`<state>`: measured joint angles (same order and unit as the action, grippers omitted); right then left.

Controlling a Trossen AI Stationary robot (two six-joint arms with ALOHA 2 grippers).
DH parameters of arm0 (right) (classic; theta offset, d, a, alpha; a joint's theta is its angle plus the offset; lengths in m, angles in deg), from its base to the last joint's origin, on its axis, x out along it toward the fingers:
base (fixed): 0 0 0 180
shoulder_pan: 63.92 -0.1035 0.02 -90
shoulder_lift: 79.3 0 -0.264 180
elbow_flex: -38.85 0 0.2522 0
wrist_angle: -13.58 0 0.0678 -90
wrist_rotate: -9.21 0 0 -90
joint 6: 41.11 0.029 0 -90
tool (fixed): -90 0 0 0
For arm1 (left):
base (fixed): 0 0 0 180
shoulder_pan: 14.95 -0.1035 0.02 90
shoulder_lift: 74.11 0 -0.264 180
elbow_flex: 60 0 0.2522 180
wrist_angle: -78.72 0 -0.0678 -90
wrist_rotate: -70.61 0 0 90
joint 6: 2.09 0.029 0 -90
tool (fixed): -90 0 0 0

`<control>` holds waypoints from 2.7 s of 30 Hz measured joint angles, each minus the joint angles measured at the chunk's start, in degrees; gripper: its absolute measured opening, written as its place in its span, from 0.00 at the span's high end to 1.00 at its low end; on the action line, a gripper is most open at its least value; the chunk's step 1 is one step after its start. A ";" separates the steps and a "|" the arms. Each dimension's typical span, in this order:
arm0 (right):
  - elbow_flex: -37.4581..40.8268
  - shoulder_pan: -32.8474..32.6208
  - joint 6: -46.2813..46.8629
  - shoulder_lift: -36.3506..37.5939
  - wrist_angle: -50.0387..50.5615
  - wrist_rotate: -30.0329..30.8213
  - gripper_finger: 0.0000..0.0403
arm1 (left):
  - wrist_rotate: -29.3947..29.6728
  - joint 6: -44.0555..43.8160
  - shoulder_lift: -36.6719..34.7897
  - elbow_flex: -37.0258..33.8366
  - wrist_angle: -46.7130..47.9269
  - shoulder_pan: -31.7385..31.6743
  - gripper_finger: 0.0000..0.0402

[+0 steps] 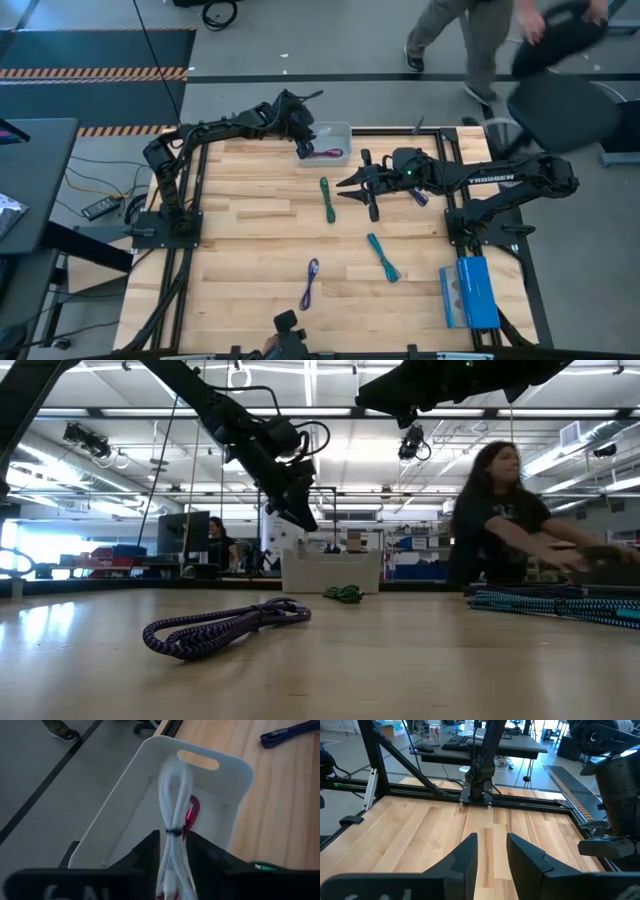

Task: Pick and place USB-C Cables
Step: Put the white charger cable into the gray bin, then put the top dark blue charger cable into the gray bin

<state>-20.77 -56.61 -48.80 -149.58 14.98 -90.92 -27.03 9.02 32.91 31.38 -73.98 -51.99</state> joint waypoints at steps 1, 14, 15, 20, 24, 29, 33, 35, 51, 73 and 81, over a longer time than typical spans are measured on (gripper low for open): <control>0.00 0.00 0.00 0.00 0.00 -0.02 0.73 | 0.00 -0.02 0.00 0.00 0.02 -0.02 0.70; 0.00 0.24 0.02 0.00 0.48 -0.02 0.73 | -0.52 10.60 -6.35 0.04 13.70 7.58 0.57; 0.00 0.38 0.30 0.00 0.58 0.01 0.73 | 0.80 10.79 -6.94 0.04 15.48 8.99 0.57; 0.00 1.59 3.32 0.00 6.46 11.72 0.73 | 6.65 6.94 -10.01 0.04 25.49 15.77 0.57; 0.00 3.65 6.23 0.00 10.96 17.99 0.73 | 6.31 -0.69 -13.28 -2.23 27.03 19.97 0.57; 0.00 5.33 9.15 0.00 14.84 18.04 0.72 | 5.43 -6.15 -21.43 -13.71 18.45 22.27 0.57; 0.00 6.73 10.88 0.00 18.56 21.36 0.71 | 5.48 -9.47 -30.37 -25.23 5.62 23.80 0.57; 0.00 7.66 11.56 0.00 21.52 22.81 0.70 | 5.43 -10.53 -34.83 -30.86 -1.74 24.61 0.57; -9.20 13.07 17.11 -5.17 48.77 23.96 0.61 | 5.05 -16.61 -49.07 -51.74 -26.59 30.55 0.57; -22.38 17.53 21.33 -30.95 81.81 27.10 0.61 | 12.32 -19.26 -48.94 -51.93 -20.76 44.30 0.57; -17.43 17.56 24.73 -30.95 82.53 28.00 0.61 | 18.13 -21.36 -48.94 -51.93 -20.74 48.81 0.57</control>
<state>-38.20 -39.05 -24.07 -180.53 97.51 -62.92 -8.90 -12.34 -16.03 -20.55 -94.72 -3.18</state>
